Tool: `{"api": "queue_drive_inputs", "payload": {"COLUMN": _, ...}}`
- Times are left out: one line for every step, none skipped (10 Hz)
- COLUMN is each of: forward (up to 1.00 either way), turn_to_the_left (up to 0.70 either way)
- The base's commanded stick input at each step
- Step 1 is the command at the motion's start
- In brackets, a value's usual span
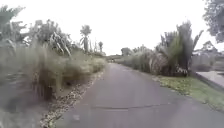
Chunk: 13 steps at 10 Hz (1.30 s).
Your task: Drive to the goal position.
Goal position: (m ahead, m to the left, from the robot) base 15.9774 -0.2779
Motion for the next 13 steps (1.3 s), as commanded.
{"api": "queue_drive_inputs", "payload": {"forward": 1.0, "turn_to_the_left": 0.0}}
{"api": "queue_drive_inputs", "payload": {"forward": 1.0, "turn_to_the_left": 0.0}}
{"api": "queue_drive_inputs", "payload": {"forward": 1.0, "turn_to_the_left": 0.0}}
{"api": "queue_drive_inputs", "payload": {"forward": 1.0, "turn_to_the_left": 0.0}}
{"api": "queue_drive_inputs", "payload": {"forward": 1.0, "turn_to_the_left": 0.0}}
{"api": "queue_drive_inputs", "payload": {"forward": 1.0, "turn_to_the_left": 0.0}}
{"api": "queue_drive_inputs", "payload": {"forward": 1.0, "turn_to_the_left": -0.04}}
{"api": "queue_drive_inputs", "payload": {"forward": 1.0, "turn_to_the_left": -0.17}}
{"api": "queue_drive_inputs", "payload": {"forward": 1.0, "turn_to_the_left": -0.31}}
{"api": "queue_drive_inputs", "payload": {"forward": 1.0, "turn_to_the_left": 0.0}}
{"api": "queue_drive_inputs", "payload": {"forward": 1.0, "turn_to_the_left": 0.0}}
{"api": "queue_drive_inputs", "payload": {"forward": 1.0, "turn_to_the_left": 0.0}}
{"api": "queue_drive_inputs", "payload": {"forward": 1.0, "turn_to_the_left": 0.0}}
